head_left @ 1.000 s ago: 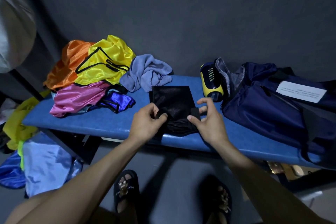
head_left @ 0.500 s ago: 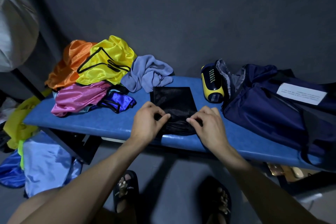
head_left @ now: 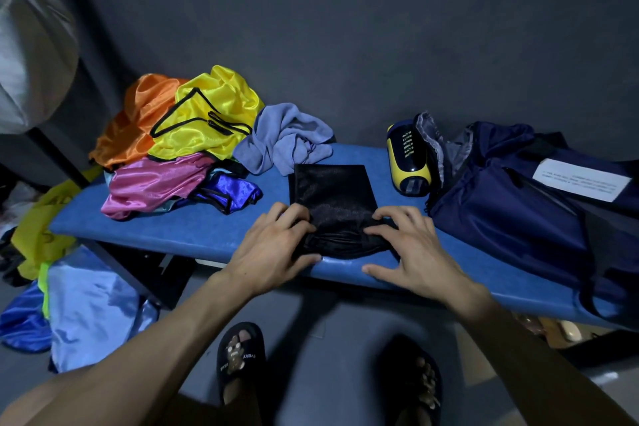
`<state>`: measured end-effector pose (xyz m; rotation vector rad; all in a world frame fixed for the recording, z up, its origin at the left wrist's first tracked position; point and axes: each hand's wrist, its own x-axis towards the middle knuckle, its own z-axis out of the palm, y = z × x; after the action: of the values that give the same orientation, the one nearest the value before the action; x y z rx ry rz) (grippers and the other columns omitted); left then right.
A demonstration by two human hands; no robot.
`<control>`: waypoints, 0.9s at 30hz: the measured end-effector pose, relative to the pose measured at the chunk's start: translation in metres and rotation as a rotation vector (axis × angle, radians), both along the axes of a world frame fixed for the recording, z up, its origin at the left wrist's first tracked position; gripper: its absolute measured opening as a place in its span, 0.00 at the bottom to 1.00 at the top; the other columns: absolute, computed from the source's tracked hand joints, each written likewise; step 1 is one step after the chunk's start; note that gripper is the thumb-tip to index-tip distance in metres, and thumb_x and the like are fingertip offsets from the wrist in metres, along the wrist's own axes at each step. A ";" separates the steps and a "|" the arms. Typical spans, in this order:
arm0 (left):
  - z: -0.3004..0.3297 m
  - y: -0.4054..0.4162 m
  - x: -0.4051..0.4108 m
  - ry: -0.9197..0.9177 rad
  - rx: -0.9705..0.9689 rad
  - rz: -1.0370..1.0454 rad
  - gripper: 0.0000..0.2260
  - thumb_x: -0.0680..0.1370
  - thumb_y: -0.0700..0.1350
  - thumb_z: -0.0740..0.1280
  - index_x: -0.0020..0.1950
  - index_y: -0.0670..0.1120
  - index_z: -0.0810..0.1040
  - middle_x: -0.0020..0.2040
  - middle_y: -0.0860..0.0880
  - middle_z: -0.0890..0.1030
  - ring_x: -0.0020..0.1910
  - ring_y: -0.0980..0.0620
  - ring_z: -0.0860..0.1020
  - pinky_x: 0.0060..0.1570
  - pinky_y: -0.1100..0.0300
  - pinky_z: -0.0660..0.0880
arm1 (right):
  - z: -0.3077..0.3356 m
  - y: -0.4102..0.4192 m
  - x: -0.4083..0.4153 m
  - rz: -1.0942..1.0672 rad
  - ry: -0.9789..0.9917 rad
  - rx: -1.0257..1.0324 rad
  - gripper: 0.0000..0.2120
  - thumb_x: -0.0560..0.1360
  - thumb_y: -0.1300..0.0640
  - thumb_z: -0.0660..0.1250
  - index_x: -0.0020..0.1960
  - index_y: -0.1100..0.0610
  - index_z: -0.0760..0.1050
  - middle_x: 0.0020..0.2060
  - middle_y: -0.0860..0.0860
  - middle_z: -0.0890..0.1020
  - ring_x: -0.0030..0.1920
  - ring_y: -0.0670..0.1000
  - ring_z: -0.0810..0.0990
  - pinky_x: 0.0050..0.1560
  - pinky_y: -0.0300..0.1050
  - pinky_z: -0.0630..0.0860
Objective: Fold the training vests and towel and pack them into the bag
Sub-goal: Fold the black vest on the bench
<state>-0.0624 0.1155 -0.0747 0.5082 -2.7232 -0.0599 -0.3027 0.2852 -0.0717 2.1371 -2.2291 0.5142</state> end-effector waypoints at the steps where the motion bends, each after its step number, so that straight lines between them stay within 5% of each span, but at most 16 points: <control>1: -0.001 -0.001 0.000 0.019 -0.023 -0.007 0.24 0.77 0.65 0.63 0.60 0.47 0.80 0.62 0.51 0.75 0.58 0.44 0.73 0.52 0.46 0.77 | 0.000 0.000 0.000 0.008 0.013 -0.026 0.28 0.75 0.34 0.65 0.66 0.51 0.78 0.68 0.44 0.68 0.69 0.51 0.64 0.64 0.47 0.59; 4: -0.002 -0.004 -0.003 0.038 -0.021 -0.055 0.21 0.79 0.62 0.62 0.58 0.46 0.80 0.58 0.51 0.76 0.56 0.46 0.73 0.52 0.50 0.76 | -0.001 -0.002 -0.001 0.023 0.046 -0.079 0.19 0.78 0.46 0.68 0.65 0.53 0.79 0.65 0.43 0.72 0.68 0.51 0.65 0.63 0.45 0.58; 7: -0.002 -0.010 -0.004 0.031 0.046 -0.077 0.19 0.79 0.61 0.62 0.55 0.47 0.80 0.53 0.51 0.79 0.53 0.48 0.74 0.50 0.53 0.76 | -0.003 -0.004 -0.004 0.030 -0.005 -0.053 0.20 0.76 0.46 0.64 0.65 0.52 0.79 0.60 0.41 0.76 0.66 0.48 0.67 0.62 0.41 0.56; 14: 0.013 -0.020 0.006 0.019 0.536 -0.106 0.18 0.81 0.59 0.63 0.57 0.45 0.79 0.52 0.51 0.82 0.53 0.52 0.79 0.55 0.57 0.74 | -0.001 0.002 0.003 0.059 -0.203 -0.064 0.15 0.75 0.47 0.65 0.60 0.50 0.80 0.58 0.36 0.77 0.64 0.42 0.69 0.62 0.44 0.65; 19: 0.012 -0.013 0.017 0.101 0.892 -0.078 0.18 0.82 0.58 0.62 0.58 0.45 0.82 0.54 0.51 0.86 0.55 0.59 0.80 0.59 0.55 0.77 | 0.016 0.013 0.011 0.012 -0.550 0.102 0.07 0.81 0.48 0.69 0.58 0.44 0.79 0.51 0.42 0.81 0.55 0.41 0.79 0.56 0.41 0.74; 22: 0.009 -0.007 0.014 0.168 0.939 -0.022 0.18 0.82 0.59 0.61 0.57 0.48 0.82 0.54 0.56 0.85 0.54 0.60 0.80 0.60 0.55 0.77 | 0.021 0.010 0.021 -0.030 -0.750 0.118 0.09 0.82 0.54 0.68 0.61 0.47 0.80 0.51 0.37 0.85 0.54 0.38 0.82 0.56 0.35 0.76; 27: 0.009 -0.003 -0.003 0.211 0.867 0.234 0.23 0.83 0.62 0.58 0.44 0.44 0.78 0.40 0.52 0.82 0.42 0.55 0.79 0.54 0.47 0.77 | 0.015 -0.008 0.029 -0.302 -0.854 0.058 0.08 0.83 0.53 0.66 0.49 0.57 0.78 0.27 0.40 0.76 0.32 0.40 0.74 0.40 0.40 0.70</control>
<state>-0.0658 0.1127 -0.0657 0.9701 -2.2955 -1.1826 -0.2732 0.2767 -0.0571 1.7134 -2.8936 1.5844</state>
